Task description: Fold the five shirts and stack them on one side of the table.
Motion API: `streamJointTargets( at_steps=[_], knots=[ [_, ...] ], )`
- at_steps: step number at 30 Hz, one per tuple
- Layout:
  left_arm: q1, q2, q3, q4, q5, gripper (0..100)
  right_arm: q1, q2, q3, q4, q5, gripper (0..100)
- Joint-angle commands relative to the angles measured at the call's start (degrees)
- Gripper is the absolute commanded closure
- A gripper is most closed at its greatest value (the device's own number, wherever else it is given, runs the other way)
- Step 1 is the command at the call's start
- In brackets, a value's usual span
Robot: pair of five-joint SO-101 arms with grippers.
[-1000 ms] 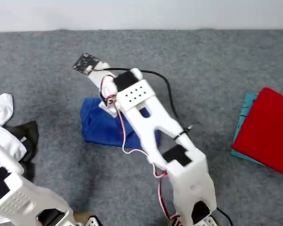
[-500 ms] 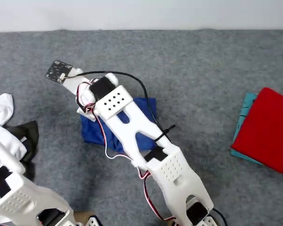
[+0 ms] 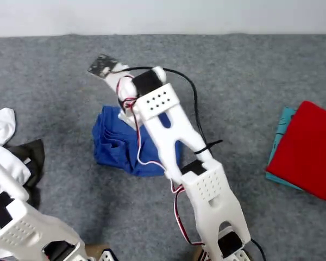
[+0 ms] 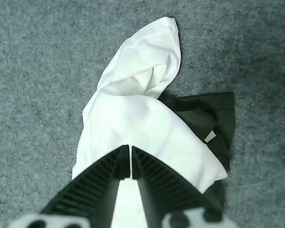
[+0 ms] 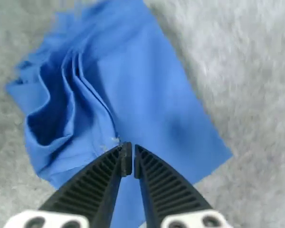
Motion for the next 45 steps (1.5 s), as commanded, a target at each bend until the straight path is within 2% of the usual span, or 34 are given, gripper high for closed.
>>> streamJointTargets(
  at_steps=[1, 10, 13, 16, 20, 25, 29, 33, 37, 41, 45],
  knots=[
    [0.3, -3.2, -0.1, 1.0, 0.4, 98, -1.8, -0.7, 2.0, 2.3, -0.1, 98.8],
    [0.3, -3.3, 1.5, 1.0, 0.4, 98, -18.1, 7.3, 3.1, 1.3, -0.1, 98.8],
    [0.2, -3.6, 3.3, 1.0, 0.4, 98, -21.1, 6.7, -1.8, 1.6, -0.1, 98.8],
    [0.0, -3.6, 3.6, 0.9, 0.4, 98, -19.0, 5.0, -7.1, 2.4, -0.1, 98.8],
    [0.1, -3.6, 3.6, 0.9, 0.4, 98, -11.6, 1.9, -7.8, 2.4, -0.1, 98.8],
    [0.0, -3.6, 3.6, 0.9, 0.4, 98, -2.0, 1.5, -3.8, 2.4, 0.0, 98.8],
    [0.0, -3.6, 3.6, 0.9, 0.4, 98, 1.1, 2.6, 0.8, 2.2, 0.2, 98.8],
    [0.0, -3.6, 3.6, 0.9, 0.4, 98, -1.4, 6.4, 3.9, 2.2, 1.9, 98.8],
    [0.2, -3.6, 3.6, 0.9, 0.4, 98, -8.7, 9.0, 4.0, 2.2, 1.8, 98.8],
    [0.2, -3.6, 3.6, 0.9, 0.4, 98, -16.7, 6.3, 4.0, 2.4, 1.7, 98.8],
    [0.3, -3.6, 3.6, 0.9, 0.4, 98, -18.7, -0.6, 4.3, 2.4, 1.8, 98.8]
  ],
)
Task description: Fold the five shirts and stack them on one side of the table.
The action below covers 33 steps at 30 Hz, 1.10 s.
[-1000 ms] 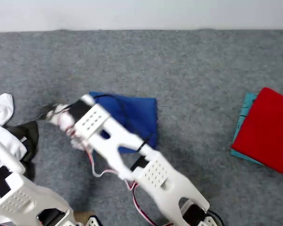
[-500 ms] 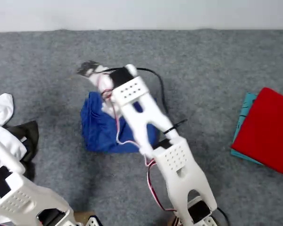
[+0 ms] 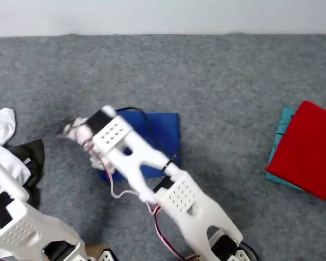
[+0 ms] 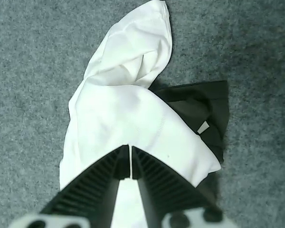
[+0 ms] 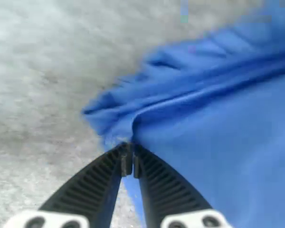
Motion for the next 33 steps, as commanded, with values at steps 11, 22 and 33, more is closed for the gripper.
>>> streamJointTargets(
  at_steps=[11, 22, 33],
  knots=[
    [0.4, -3.3, -0.3, 0.9, 0.4, 98, 11.6, -10.9, -0.7, -1.5, 0.5, 98.8],
    [0.4, -3.5, -0.1, 0.9, 0.4, 98, 11.2, 2.4, -0.7, -37.5, 0.5, 98.8],
    [0.2, -3.3, 0.0, 0.9, 0.4, 98, 11.6, 3.0, -13.5, -23.3, 0.4, 98.8]
  ],
)
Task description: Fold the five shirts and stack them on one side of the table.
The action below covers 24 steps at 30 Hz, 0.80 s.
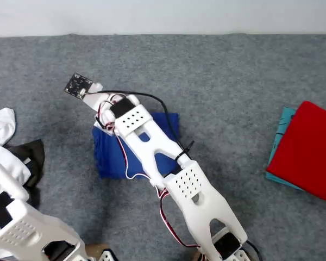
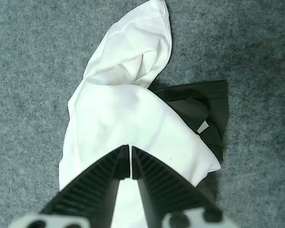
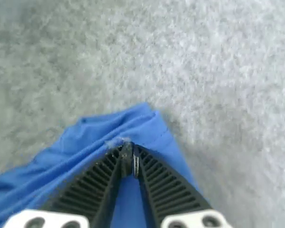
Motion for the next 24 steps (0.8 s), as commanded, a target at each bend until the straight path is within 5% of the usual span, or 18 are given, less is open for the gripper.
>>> streamJointTargets(
  at_steps=[1, 9, 13, 20, 24],
  knots=[
    [0.3, -3.3, -0.2, 0.9, 0.4, 98, 0.7, -5.1, -10.5, 11.4, 0.4, 98.8],
    [0.4, -3.3, -0.2, 0.9, 0.4, 98, 2.2, -5.6, -20.6, 33.5, 0.0, 98.3],
    [0.4, -3.3, -0.2, 0.9, 0.4, 98, 4.3, -8.7, -17.2, 33.9, -9.7, 98.3],
    [0.4, -3.4, -0.2, 0.9, 0.4, 98, 6.0, -20.7, 5.4, 33.8, -16.4, 97.6],
    [0.4, -3.3, -0.2, 0.8, 0.4, 98, 7.8, -27.9, 17.9, 33.8, -20.2, 85.5]
  ],
)
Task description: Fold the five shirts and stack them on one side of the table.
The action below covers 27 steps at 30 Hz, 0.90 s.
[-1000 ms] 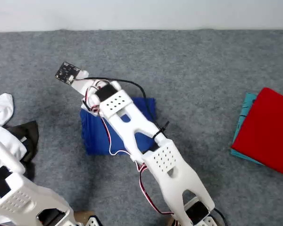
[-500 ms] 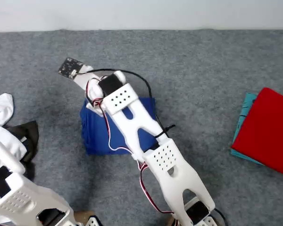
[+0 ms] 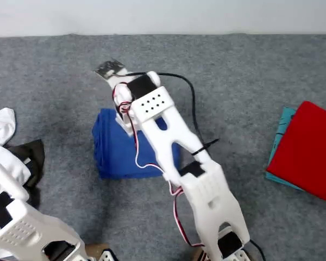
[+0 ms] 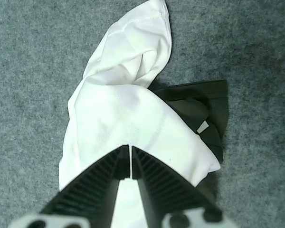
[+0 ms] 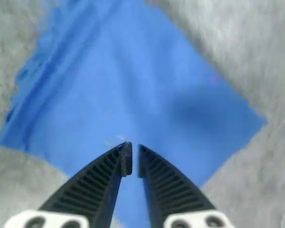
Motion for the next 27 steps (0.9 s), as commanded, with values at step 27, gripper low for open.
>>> streamJointTargets(
  at_steps=[27],
  knots=[
    [1.6, -3.2, -0.2, 0.1, 0.4, 98, 3.8, 9.5, 18.9, 2.3, -3.1, 90.9]
  ],
)
